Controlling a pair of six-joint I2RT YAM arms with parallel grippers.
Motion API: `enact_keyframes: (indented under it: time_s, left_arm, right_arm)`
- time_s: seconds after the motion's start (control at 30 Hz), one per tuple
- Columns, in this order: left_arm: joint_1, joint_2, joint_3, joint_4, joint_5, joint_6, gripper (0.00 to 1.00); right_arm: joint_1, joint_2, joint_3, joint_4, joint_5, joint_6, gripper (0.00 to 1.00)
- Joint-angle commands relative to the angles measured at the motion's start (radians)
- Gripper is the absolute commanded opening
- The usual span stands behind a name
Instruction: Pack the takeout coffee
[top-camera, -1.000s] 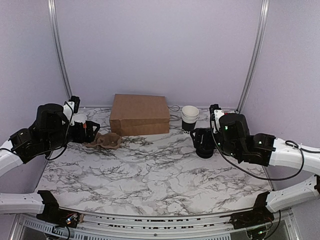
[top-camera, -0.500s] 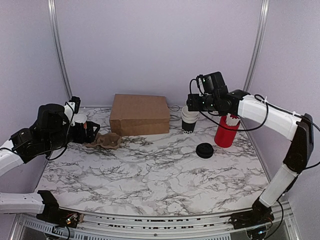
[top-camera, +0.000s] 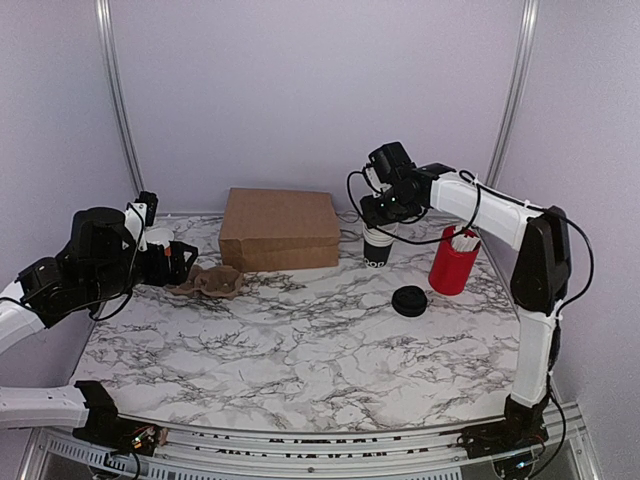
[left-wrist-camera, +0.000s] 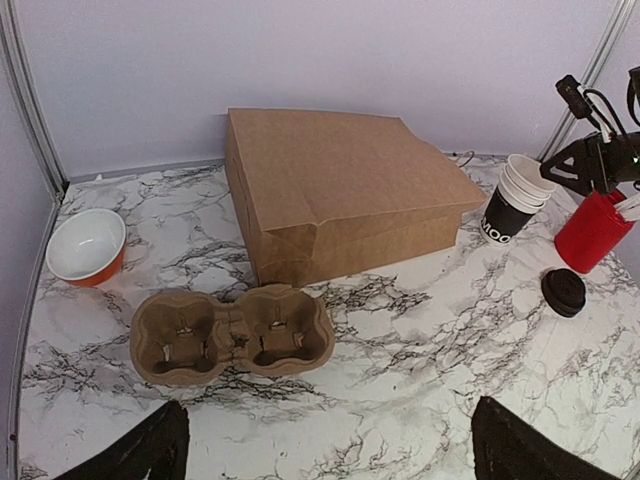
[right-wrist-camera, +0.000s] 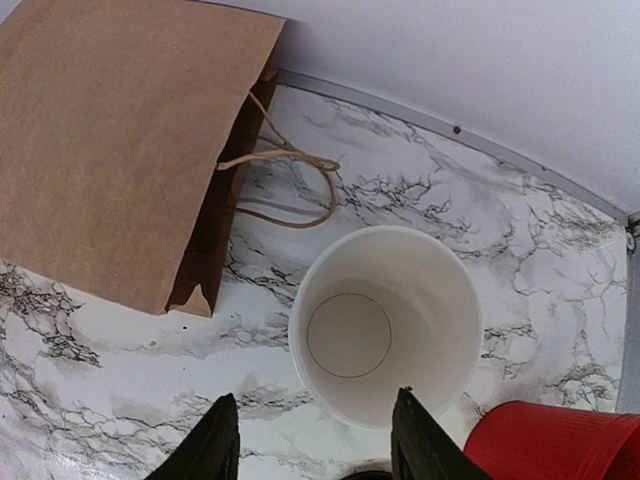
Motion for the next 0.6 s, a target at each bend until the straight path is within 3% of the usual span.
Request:
enact_keyframes:
  time_s: [0.0, 0.2, 0.57]
  left_arm:
    - [0.005, -0.013, 0.002, -0.018, -0.003, 0.004, 0.99]
    - [0.004, -0.011, 0.001, -0.020, -0.006, 0.006, 0.99]
    - [0.004, -0.003, 0.004, -0.025, -0.015, 0.006, 0.99]
  right_arm:
    - [-0.006, 0.058, 0.091, -0.047, -0.020, -0.025, 0.49]
    - [-0.006, 0.123, 0.161, -0.057, 0.027, -0.042, 0.46]
    - [-0.006, 0.181, 0.199, -0.068, 0.057, -0.062, 0.31]
